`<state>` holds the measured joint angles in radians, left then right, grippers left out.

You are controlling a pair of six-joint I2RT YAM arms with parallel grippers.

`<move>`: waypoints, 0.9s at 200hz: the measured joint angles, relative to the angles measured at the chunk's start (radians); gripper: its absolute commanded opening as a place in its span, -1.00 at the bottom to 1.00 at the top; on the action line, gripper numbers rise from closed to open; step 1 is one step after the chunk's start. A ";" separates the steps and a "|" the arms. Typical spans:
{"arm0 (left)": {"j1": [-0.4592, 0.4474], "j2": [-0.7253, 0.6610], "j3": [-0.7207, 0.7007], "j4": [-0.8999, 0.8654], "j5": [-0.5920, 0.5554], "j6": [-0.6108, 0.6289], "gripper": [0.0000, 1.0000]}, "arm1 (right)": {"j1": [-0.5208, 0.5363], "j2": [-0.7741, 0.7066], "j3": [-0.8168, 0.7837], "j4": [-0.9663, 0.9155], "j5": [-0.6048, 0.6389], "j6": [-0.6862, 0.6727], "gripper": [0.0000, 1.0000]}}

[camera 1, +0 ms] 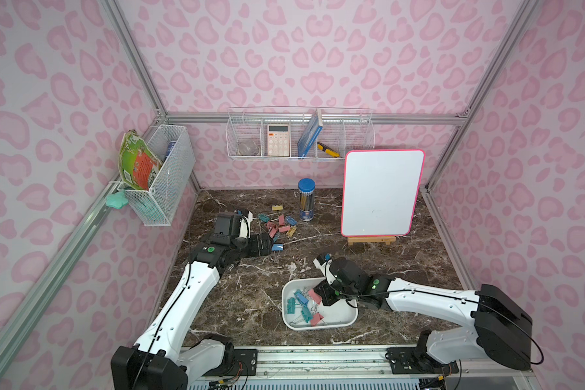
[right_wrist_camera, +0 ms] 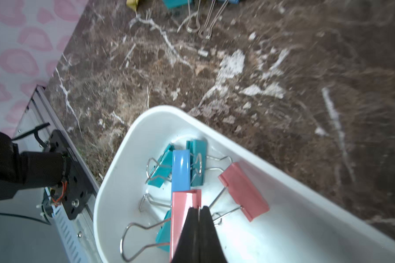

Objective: Put the binder clips in the storage box
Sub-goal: Place the binder clip in the storage box, then pick up the binder clip at the center of the board.

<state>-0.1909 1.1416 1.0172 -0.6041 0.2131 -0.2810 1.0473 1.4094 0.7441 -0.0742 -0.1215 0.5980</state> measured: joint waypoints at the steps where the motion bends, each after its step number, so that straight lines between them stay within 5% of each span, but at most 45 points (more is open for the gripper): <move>1: 0.000 0.000 0.000 0.000 0.000 0.000 0.97 | 0.001 0.003 0.000 -0.001 0.000 0.000 -1.00; 13: 0.000 0.000 0.000 0.000 0.000 0.000 0.97 | 0.003 0.053 0.012 -0.015 0.006 0.001 -0.93; 33: 0.000 0.000 0.000 0.000 0.001 0.000 0.97 | 0.005 0.126 0.064 -0.042 0.023 0.003 -0.51; 79: 0.000 0.000 0.000 0.000 -0.002 0.000 0.96 | -0.004 0.146 0.178 -0.056 0.013 -0.027 -0.35; 122: 0.000 -0.003 0.000 0.000 -0.018 0.000 0.97 | -0.159 0.203 0.341 0.008 0.004 -0.027 -0.28; 180: 0.000 -0.011 -0.005 0.002 -0.039 0.000 0.97 | -0.310 0.472 0.482 0.281 0.069 0.229 -0.26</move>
<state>-0.1909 1.1309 1.0119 -0.6025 0.1745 -0.2813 0.7376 1.8812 1.2263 0.2070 -0.0528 0.8265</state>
